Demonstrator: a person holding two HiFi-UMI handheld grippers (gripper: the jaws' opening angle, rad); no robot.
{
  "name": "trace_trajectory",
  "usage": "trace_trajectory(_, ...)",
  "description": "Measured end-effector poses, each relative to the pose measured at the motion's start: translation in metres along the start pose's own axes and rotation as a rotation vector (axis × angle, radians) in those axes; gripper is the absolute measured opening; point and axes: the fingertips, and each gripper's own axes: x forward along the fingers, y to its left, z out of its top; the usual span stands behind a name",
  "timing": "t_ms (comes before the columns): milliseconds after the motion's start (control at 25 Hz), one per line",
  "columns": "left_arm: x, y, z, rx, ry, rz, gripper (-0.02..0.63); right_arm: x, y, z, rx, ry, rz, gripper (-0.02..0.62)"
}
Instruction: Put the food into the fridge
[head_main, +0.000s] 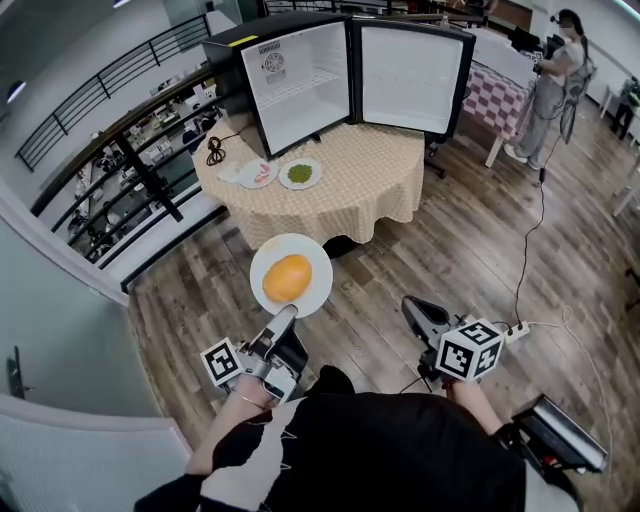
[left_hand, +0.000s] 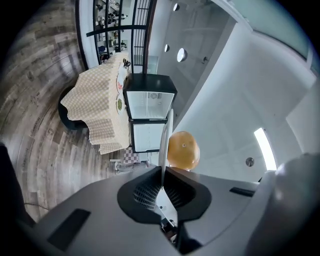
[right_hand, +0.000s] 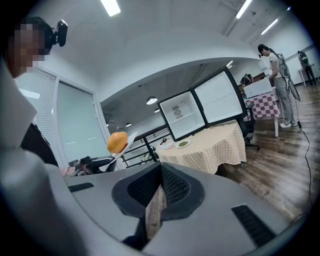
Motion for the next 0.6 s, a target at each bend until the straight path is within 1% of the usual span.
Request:
trace_trajectory(120,0.008,0.008,0.001,-0.031,0.001,0.008,0.02,0.003,-0.004,-0.002,0.005,0.01,-0.004,0.015)
trace_trajectory(240,0.027,0.02,-0.001,-0.05,0.014,0.023,0.02,0.003,-0.019,0.001,0.008,0.014,-0.019,0.015)
trace_trajectory(400,0.057,0.027,0.004,-0.065,0.034,-0.003,0.02,0.008,-0.038,0.005,0.019,0.016,-0.049,0.015)
trace_trajectory(600,0.1,0.035,0.027,-0.058,0.061,-0.021,0.02,0.031,-0.058,0.02,0.012,0.016,-0.062,0.015)
